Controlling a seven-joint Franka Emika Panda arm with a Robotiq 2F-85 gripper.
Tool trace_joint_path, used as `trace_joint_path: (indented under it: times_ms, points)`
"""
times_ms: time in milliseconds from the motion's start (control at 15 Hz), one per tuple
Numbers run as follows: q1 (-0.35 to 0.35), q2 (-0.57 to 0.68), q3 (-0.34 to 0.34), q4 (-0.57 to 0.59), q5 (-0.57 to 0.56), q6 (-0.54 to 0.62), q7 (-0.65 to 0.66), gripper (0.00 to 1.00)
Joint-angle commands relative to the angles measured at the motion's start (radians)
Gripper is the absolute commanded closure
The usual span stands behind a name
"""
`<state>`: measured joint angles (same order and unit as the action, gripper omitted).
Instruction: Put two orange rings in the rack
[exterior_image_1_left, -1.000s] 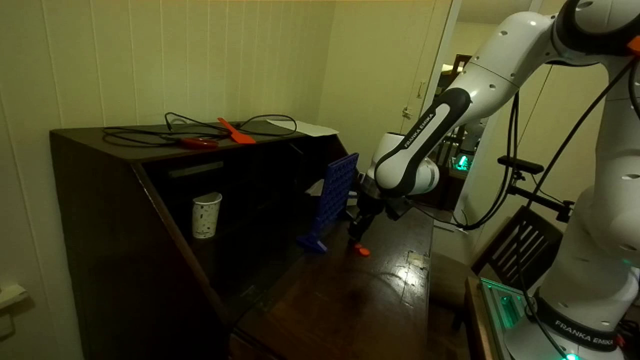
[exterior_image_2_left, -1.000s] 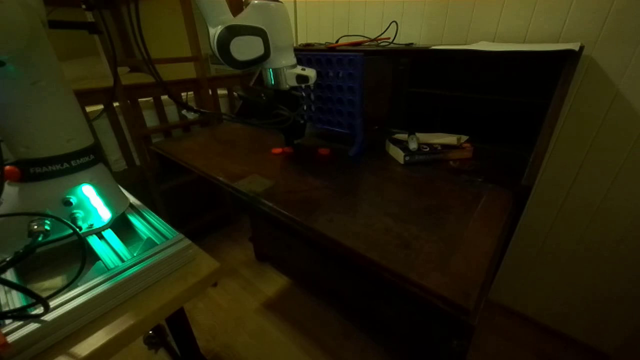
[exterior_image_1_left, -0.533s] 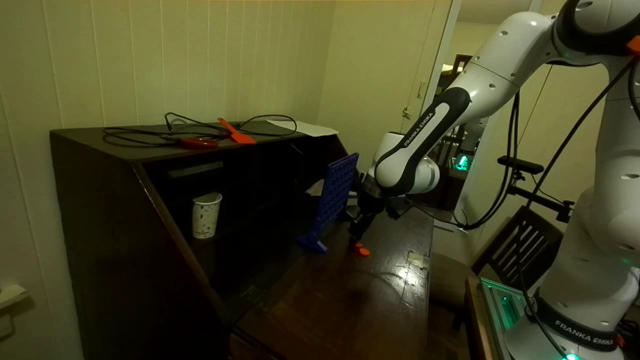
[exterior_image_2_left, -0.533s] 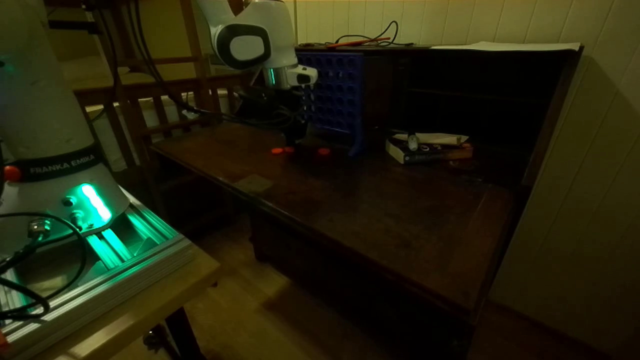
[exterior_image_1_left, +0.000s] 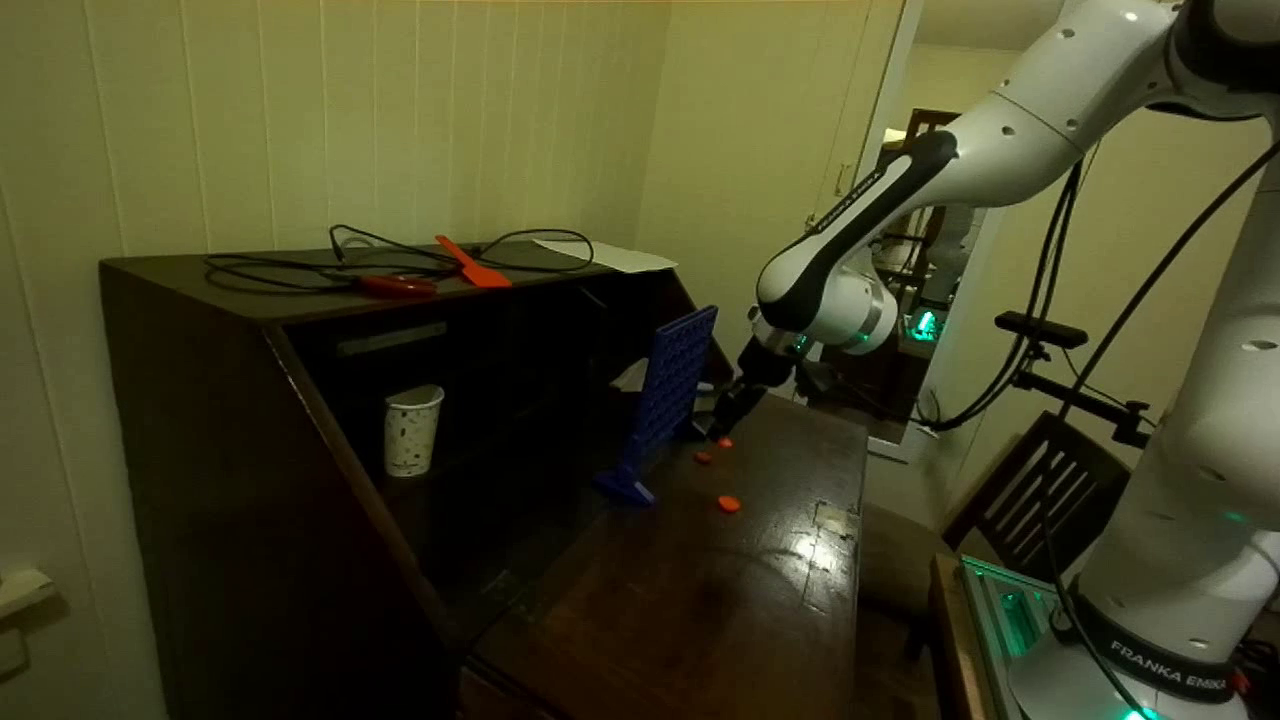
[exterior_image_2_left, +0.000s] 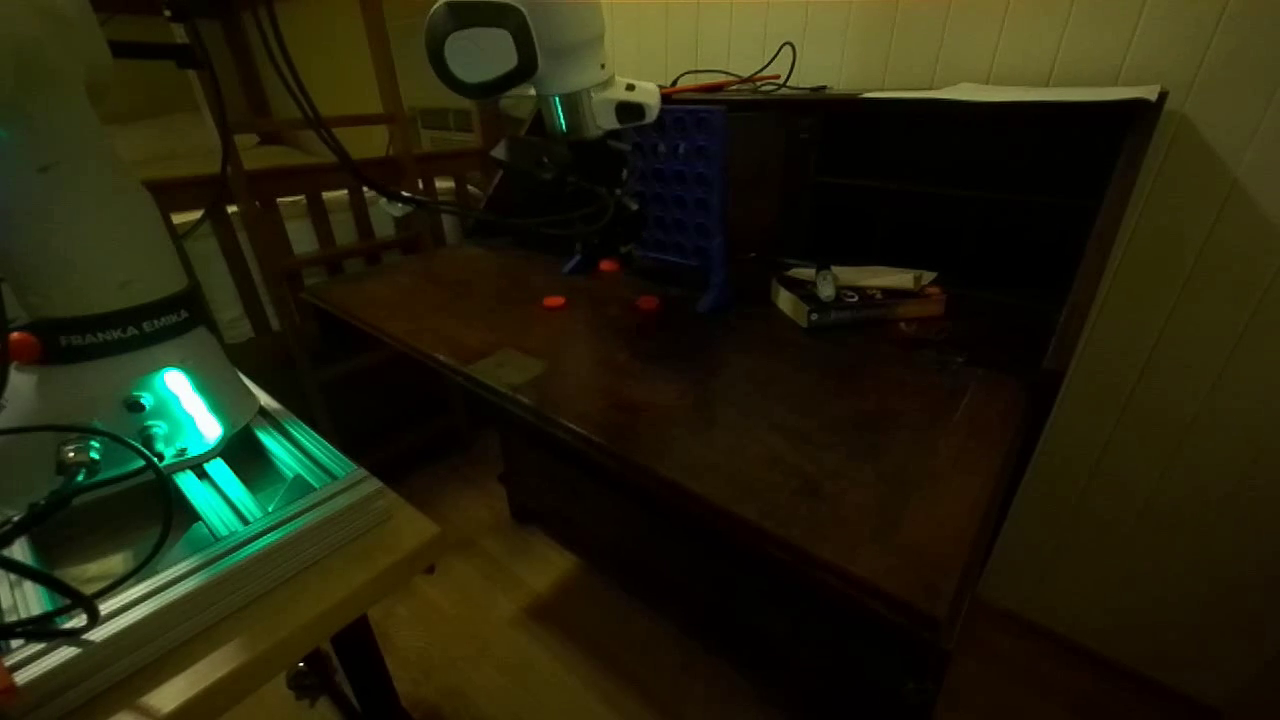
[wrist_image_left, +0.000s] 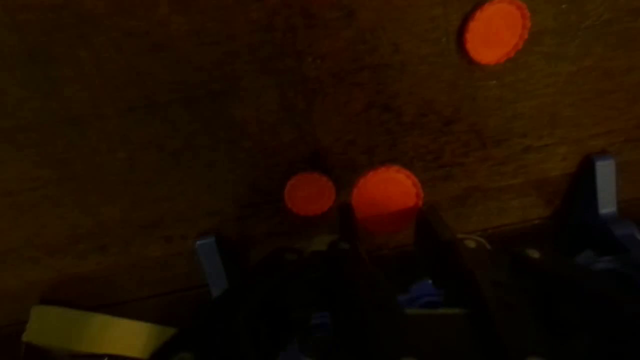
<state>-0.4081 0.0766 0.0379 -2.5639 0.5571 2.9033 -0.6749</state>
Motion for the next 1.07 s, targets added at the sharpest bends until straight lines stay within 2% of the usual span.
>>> trace_joint_path:
  times_ms: [0, 467, 1000]
  points:
    - [-0.050, -0.128, -0.001, -0.040, 0.164, -0.048, -0.235, 0.91]
    - [-0.053, -0.275, -0.077, -0.071, 0.350, -0.057, -0.539, 0.91]
    - [-0.003, -0.401, -0.168, -0.057, 0.645, -0.069, -0.838, 0.91]
